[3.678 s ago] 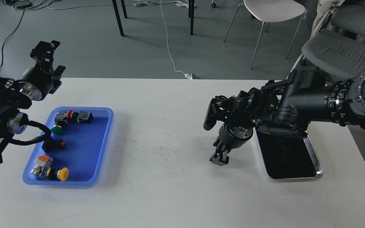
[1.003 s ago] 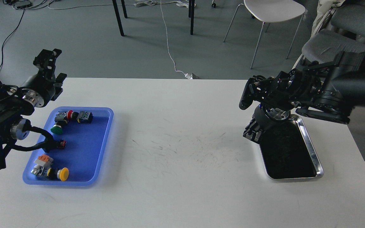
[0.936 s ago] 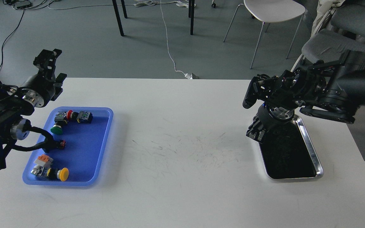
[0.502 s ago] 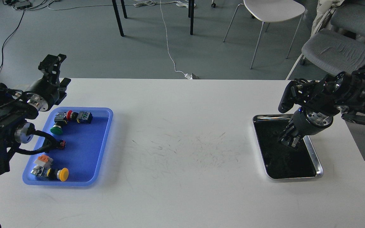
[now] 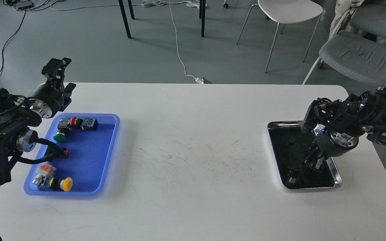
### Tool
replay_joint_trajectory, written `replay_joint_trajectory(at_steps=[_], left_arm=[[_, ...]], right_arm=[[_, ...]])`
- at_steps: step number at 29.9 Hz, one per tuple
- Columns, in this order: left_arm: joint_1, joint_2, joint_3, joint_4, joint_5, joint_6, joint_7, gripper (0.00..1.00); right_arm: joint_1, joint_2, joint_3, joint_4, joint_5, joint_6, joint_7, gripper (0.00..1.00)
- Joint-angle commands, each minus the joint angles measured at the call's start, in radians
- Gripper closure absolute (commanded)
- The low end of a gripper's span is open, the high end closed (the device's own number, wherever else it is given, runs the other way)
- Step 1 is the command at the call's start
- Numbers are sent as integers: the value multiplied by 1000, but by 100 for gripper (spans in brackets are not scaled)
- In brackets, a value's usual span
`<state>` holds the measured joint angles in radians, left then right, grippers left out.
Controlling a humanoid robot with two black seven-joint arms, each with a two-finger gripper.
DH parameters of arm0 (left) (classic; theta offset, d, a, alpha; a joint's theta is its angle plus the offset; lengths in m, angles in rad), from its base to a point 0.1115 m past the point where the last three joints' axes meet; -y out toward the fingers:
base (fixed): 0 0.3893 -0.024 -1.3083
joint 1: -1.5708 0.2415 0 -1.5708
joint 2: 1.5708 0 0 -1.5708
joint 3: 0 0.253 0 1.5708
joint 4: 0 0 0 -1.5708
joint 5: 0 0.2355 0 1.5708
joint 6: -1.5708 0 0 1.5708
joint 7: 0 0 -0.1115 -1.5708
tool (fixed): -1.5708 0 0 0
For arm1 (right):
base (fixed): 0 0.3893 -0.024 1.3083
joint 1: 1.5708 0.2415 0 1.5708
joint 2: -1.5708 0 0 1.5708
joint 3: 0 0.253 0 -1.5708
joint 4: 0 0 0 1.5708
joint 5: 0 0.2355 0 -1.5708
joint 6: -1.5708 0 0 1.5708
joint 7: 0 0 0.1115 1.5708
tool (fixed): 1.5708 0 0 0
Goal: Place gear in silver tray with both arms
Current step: 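Move the gear over the silver tray and lower it in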
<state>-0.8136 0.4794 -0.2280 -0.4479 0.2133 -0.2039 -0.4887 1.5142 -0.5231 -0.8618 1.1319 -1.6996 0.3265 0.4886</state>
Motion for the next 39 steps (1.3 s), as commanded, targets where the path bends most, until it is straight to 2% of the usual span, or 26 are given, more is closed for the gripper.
replay_joint_trajectory(at_steps=[1,18,28,36,39], left_arm=[[1,-2,-1,0,0,0,0,1],[2,-1,-2,0,0,0,0,1],[2,-2,-4,-2,-2,0,0,1],[2,-1,-4,-2,-2,0,0,1],[2,-1,-4,-2,-2,0,0,1]], right_arm=[[-20,2,1,-12,0,-1,0,98],[-42,14,15,-72,1,-4,0,94],[-75,26,52,-119,1,-12,0,81],[-77,32,58,-120,3,-12,0,78],[-75,35,58,-118,5,-12,0,72]])
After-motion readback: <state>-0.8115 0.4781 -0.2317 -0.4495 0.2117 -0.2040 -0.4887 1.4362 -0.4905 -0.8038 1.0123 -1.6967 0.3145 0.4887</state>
